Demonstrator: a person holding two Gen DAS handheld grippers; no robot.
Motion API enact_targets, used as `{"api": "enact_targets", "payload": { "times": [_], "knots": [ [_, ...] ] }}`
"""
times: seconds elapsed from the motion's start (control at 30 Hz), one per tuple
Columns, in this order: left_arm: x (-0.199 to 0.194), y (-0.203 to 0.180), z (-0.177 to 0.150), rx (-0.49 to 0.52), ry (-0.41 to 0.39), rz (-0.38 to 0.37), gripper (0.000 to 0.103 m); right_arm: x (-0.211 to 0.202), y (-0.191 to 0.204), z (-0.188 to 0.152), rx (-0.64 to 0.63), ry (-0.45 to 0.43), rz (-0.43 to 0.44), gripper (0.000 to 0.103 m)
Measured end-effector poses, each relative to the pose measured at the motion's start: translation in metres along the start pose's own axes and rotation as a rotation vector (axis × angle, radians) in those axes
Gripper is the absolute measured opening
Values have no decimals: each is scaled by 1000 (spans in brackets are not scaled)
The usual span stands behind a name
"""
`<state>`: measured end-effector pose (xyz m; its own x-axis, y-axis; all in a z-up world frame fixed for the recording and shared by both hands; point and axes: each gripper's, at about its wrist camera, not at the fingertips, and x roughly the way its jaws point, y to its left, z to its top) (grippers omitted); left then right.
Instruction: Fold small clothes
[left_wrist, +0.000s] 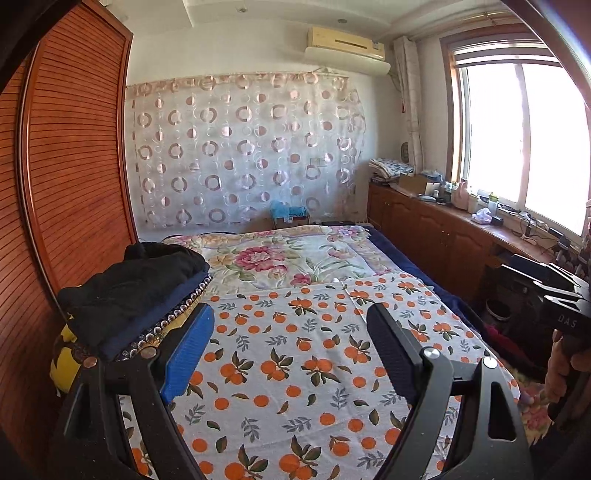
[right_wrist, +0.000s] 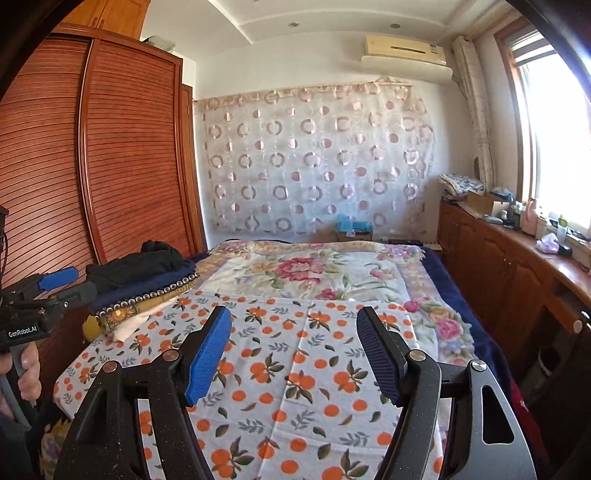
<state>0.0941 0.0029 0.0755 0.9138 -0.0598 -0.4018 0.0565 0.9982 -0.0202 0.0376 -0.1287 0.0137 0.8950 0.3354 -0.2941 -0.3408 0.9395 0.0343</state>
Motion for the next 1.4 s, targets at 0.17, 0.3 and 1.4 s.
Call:
{"api": "enact_targets", "payload": {
  "times": [0.17, 0.3, 1.4],
  "knots": [
    [-5, -5, -2, 4, -9, 19, 85, -15, 3, -10, 15, -11, -11, 72],
    [-7, -6, -3, -1, -11, 23, 85, -17, 0, -13, 31, -13, -14, 72],
    [-11, -6, -3, -6, -9, 24, 85, -6, -36, -12, 21, -18, -4, 72]
  ]
}}
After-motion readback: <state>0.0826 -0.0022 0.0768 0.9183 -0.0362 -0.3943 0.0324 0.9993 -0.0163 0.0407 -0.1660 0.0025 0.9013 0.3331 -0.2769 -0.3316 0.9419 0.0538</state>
